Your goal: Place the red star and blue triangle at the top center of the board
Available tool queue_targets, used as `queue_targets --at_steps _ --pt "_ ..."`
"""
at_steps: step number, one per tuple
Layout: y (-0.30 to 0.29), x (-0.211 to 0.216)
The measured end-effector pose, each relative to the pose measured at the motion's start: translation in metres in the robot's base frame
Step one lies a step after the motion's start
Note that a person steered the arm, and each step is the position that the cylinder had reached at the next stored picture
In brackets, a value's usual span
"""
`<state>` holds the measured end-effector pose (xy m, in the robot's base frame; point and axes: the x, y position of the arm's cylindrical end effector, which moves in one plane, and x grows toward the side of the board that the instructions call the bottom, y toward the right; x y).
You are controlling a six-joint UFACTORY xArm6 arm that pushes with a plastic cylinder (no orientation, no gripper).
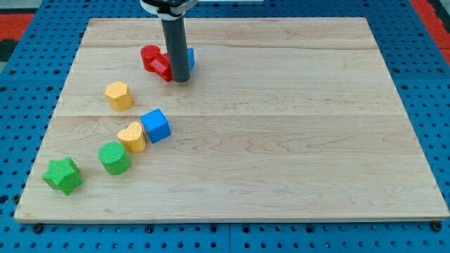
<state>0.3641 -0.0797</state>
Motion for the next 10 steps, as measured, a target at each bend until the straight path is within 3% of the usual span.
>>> queue_targets --at_steps 1,2,3,4,5,7,9,10 --pt "-0.014 0.048" --pt "-0.048 0.033" --pt "-0.046 0.004" --pt "-0.035 -0.006" --pt "-0.022 -0.043" --pt "0.037 -0.079" --pt "0.039 -0.088" --pt "0.077 -0.095"
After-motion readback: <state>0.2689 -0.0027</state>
